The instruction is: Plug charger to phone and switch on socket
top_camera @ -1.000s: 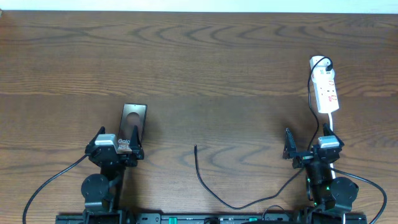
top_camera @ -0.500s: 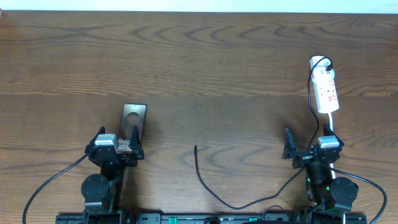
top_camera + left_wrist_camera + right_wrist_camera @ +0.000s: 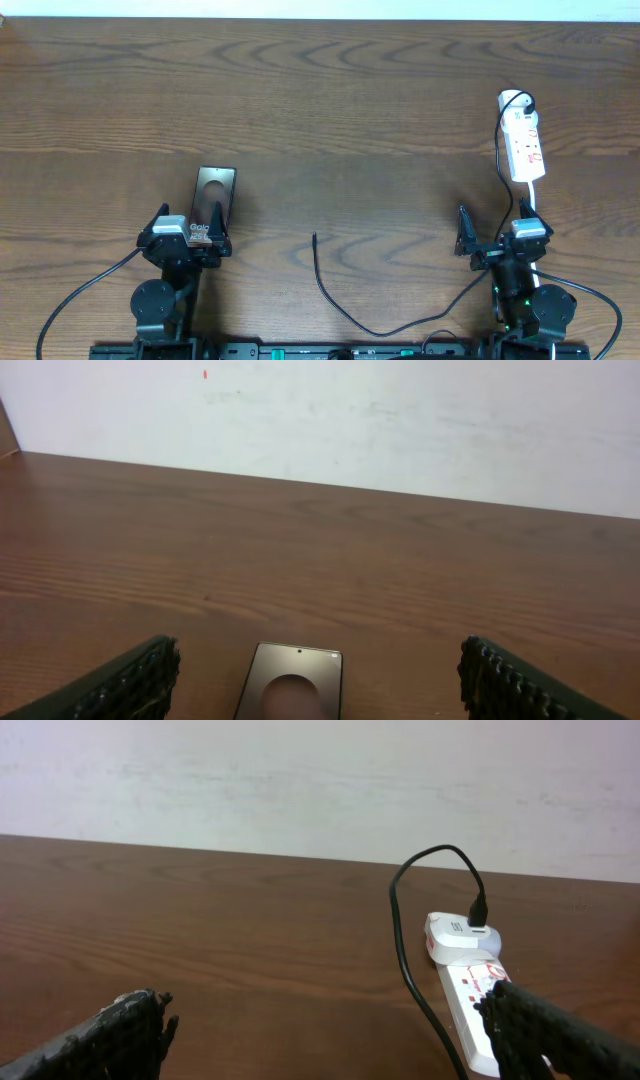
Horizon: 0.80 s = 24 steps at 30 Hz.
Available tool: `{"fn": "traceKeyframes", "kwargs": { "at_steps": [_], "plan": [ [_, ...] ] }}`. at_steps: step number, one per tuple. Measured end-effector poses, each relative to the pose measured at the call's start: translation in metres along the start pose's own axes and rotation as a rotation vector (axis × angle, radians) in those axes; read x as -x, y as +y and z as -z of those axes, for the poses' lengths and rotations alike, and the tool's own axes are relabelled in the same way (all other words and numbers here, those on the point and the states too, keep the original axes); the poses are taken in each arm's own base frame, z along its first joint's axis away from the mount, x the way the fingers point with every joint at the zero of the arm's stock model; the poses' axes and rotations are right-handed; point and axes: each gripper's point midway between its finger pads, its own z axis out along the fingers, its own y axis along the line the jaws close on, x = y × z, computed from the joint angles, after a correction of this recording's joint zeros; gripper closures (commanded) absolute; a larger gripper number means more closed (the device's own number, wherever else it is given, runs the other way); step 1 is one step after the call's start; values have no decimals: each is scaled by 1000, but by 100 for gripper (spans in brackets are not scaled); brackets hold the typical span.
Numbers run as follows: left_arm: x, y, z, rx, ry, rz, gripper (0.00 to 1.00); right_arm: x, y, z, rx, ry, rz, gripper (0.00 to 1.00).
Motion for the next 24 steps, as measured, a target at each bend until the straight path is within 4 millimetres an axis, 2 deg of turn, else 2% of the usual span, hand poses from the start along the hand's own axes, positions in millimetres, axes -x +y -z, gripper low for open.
{"fn": "traceKeyframes", "kwargs": {
  "at_steps": [14,20,22,24],
  "plan": [
    [15,-2,0,-7,-48,25,11,0,0,0,0,0,0,1],
    [65,-8,4,-2,-7,34,11,-1,0,0,-1,3,-1,1],
    [81,-9,-2,7,59,39,11,0,0,0,-1,2,-1,1],
    [85,-9,-9,18,147,45,11,-1,0,0,-1,4,-1,1]
  ]
}}
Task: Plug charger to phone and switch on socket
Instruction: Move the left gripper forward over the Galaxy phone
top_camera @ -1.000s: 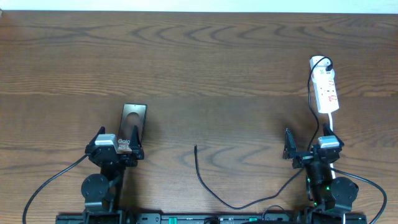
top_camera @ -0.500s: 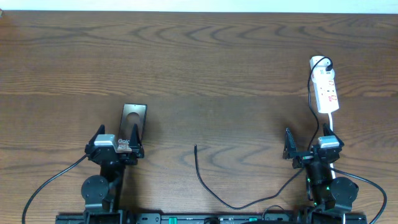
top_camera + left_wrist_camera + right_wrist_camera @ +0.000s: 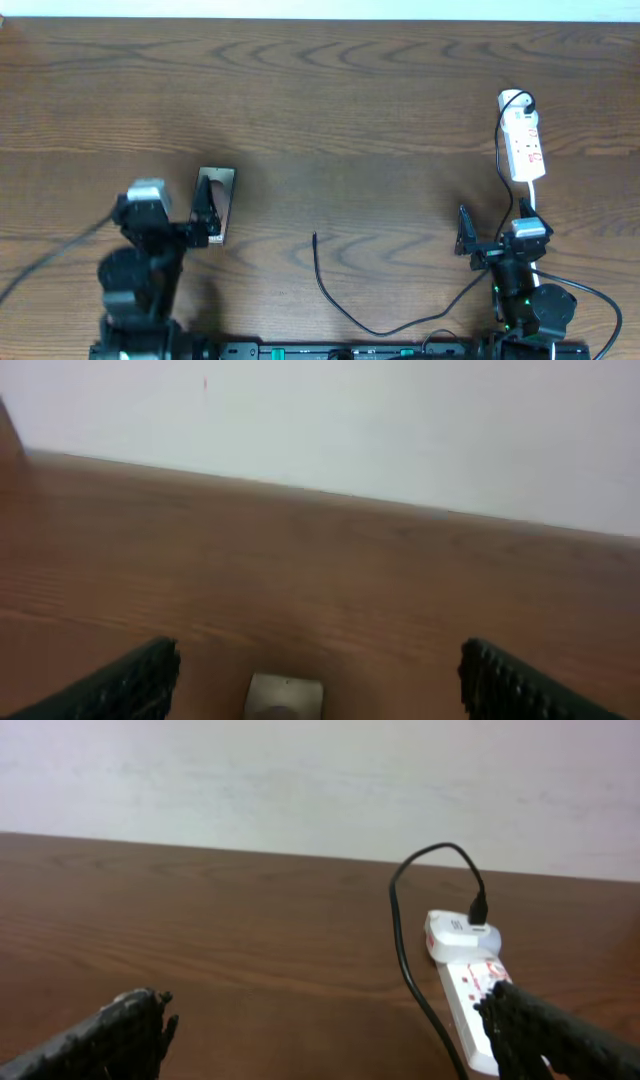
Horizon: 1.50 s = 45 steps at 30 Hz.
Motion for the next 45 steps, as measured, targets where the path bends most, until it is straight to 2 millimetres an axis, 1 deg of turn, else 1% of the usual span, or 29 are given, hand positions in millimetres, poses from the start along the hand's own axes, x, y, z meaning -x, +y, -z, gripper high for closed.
{"fn": "traceKeyframes", "kwargs": {
  "at_steps": [2,5,6,7,8,10,11,13,14,18,20,26,27,29,30,31,32,33,41,45],
  "plan": [
    [7,0,-9,10,68,5,11,0,0,0,0,0,0,1],
    [19,-1,-30,31,213,15,11,0,0,0,0,0,0,1],
    [20,0,-36,34,233,17,11,0,0,0,0,-1,0,1],
    [16,0,-40,45,307,22,11,0,0,0,0,-1,0,1],
    [16,1,-44,50,344,24,11,0,0,0,0,-1,0,1],
    [9,2,-54,67,458,32,11,0,0,0,0,0,0,1],
    [3,4,-57,77,528,38,11,0,0,0,0,0,0,1],
    [-15,7,-66,100,680,49,11,0,0,0,0,0,0,1],
    [-27,9,-68,113,771,55,11,0,0,0,0,0,0,1],
    [-55,14,-77,132,900,64,11,0,0,0,0,0,0,1],
    [-63,15,-79,137,934,67,11,0,0,0,0,-1,0,1],
    [-74,17,-82,143,973,70,11,0,0,0,0,-1,0,1],
    [-75,17,-83,143,976,70,26,0,0,0,0,-1,0,1],
    [-76,17,-82,144,983,70,67,0,0,0,0,0,0,1],
    [-77,17,-82,146,987,73,72,0,0,0,0,-1,0,1],
    [-77,17,-82,147,988,75,65,0,0,0,0,0,0,1],
    [-77,17,-82,146,987,73,20,0,0,0,0,0,0,1],
    [-77,17,-82,146,987,74,0,0,0,0,0,0,0,1],
    [-79,19,-80,138,1004,42,1,0,0,0,0,-1,0,1],
    [-101,25,-79,151,1106,14,1,0,0,0,0,0,0,1]
  ]
}}
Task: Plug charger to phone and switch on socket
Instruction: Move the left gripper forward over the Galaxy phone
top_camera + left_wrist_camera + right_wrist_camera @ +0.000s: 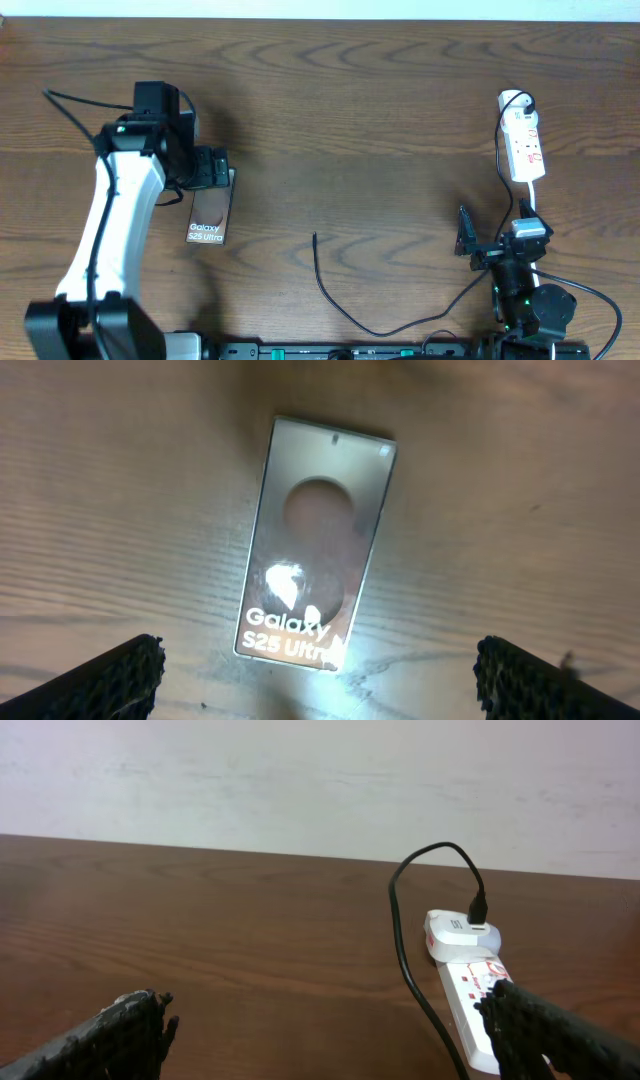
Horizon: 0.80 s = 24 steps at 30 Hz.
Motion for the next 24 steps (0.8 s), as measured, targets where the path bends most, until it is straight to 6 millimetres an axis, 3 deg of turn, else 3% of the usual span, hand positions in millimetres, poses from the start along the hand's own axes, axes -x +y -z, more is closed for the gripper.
{"fn": "traceKeyframes", "kwargs": {
  "at_steps": [4,8,19,24],
  "plan": [
    [-8,3,-31,12,114,-7,1,0,0,0,0,0,0,1],
    [-14,4,-49,17,180,-17,1,0,0,0,0,0,0,1],
    [-11,5,-57,27,162,-51,1,0,0,0,0,0,0,1],
    [-14,-5,-62,38,163,-95,1,0,0,0,0,0,0,1]
  ]
}}
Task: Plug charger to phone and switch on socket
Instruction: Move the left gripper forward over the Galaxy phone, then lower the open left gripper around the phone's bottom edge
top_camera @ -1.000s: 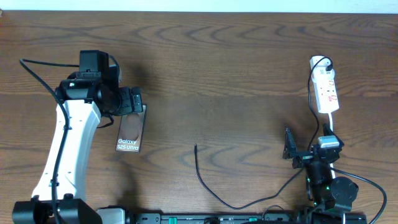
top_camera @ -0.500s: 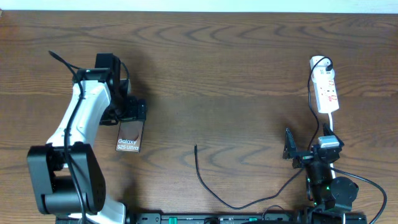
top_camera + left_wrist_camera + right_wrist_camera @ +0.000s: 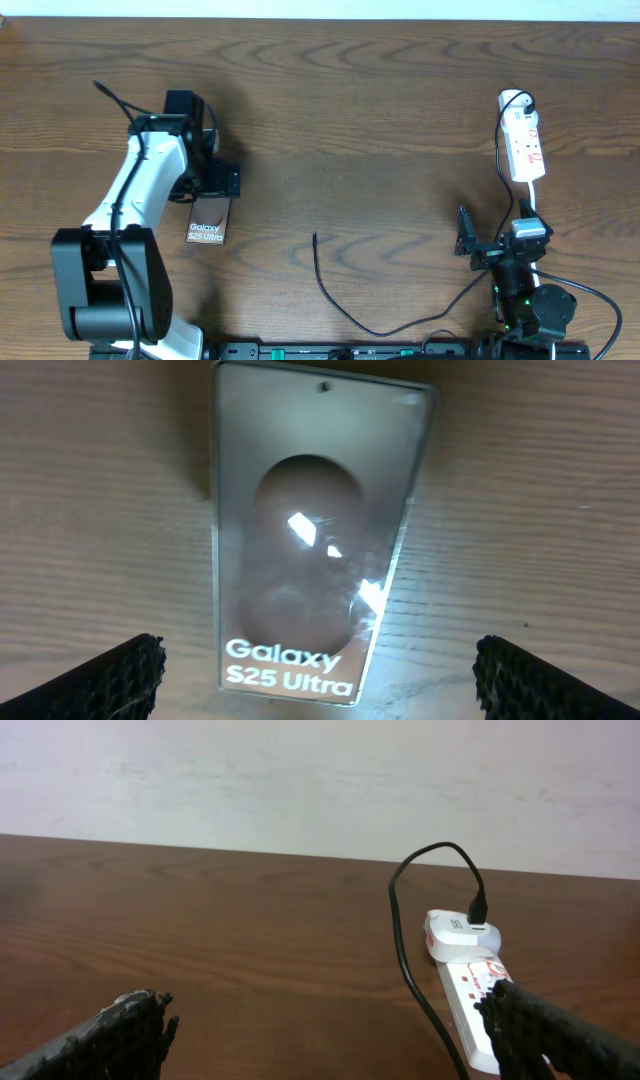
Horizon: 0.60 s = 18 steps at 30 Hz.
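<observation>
The phone [image 3: 209,219] lies face up on the wooden table, its screen reading "Galaxy S25 Ultra"; it fills the left wrist view [image 3: 312,530]. My left gripper [image 3: 214,188] hangs open just above the phone's far end, pointing straight down, with its fingertips [image 3: 92,678] wide of both long edges. The black charger cable's free end [image 3: 315,238] lies loose mid-table. At the far right sits the white power strip [image 3: 523,140], seen also in the right wrist view as the strip [image 3: 470,988] with the charger plug [image 3: 459,928] in it. My right gripper [image 3: 492,236] rests open, empty.
The black cable [image 3: 345,313] loops along the table's front edge toward the right arm's base, and another stretch of cable [image 3: 408,970] runs beside the strip. A pale wall stands behind the table's far edge.
My left gripper has come lower over the phone, which now looms larger in the left wrist view. The phone, cable and right arm have not moved.
Both arms first sat parked at the front edge, the left gripper just behind the phone. Then the left arm was raised and off to the left. Later it pointed down over the phone's far end, and now hangs closer to it.
</observation>
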Available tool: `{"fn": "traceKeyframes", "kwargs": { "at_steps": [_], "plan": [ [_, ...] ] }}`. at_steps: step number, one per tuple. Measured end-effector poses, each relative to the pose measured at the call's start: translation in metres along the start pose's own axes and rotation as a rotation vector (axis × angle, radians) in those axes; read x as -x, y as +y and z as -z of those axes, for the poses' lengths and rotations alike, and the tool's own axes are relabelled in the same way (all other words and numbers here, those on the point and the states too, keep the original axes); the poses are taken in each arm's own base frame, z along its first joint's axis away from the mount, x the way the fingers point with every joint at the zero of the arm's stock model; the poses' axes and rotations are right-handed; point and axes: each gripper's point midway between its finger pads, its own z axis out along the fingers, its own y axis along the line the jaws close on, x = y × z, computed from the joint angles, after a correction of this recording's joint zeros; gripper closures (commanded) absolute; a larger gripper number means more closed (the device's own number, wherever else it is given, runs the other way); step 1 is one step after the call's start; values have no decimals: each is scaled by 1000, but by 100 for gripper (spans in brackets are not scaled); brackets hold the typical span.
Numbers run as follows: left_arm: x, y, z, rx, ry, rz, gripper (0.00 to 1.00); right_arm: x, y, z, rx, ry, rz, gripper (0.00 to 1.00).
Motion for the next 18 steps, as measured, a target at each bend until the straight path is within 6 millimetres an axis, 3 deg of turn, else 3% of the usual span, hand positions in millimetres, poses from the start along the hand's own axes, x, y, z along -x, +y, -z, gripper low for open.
{"fn": "traceKeyframes", "kwargs": {
  "at_steps": [12,18],
  "plan": [
    [11,-2,-2,41,-48,-18,1,0,0,0,0,0,0,1],
    [-2,-1,-16,43,-18,-18,1,0,0,0,0,0,0,1]
  ]
}}
